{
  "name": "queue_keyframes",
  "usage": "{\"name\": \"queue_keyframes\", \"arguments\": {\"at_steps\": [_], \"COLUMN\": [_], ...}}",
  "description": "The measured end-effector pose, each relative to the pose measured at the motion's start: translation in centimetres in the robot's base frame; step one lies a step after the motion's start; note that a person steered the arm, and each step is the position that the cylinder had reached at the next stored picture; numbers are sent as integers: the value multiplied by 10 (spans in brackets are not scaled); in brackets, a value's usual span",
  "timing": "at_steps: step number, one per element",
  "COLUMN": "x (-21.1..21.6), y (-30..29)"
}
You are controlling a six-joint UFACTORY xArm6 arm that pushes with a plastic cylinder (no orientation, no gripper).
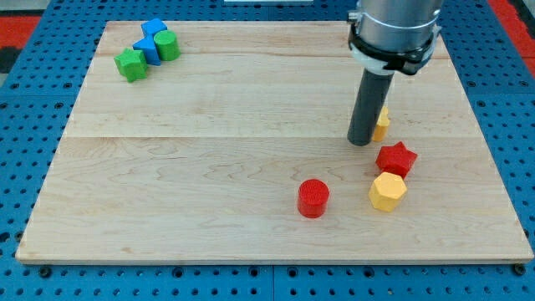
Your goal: Move the red circle near left to the yellow heart
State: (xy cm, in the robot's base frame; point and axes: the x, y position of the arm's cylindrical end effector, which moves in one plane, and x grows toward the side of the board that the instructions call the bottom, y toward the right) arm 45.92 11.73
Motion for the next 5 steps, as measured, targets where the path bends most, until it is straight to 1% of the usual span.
{"name": "queue_keyframes", "arguments": {"at_steps": [2, 3, 4, 5], "x": [53, 88, 90, 106], "y": [-28, 2, -22, -54]}}
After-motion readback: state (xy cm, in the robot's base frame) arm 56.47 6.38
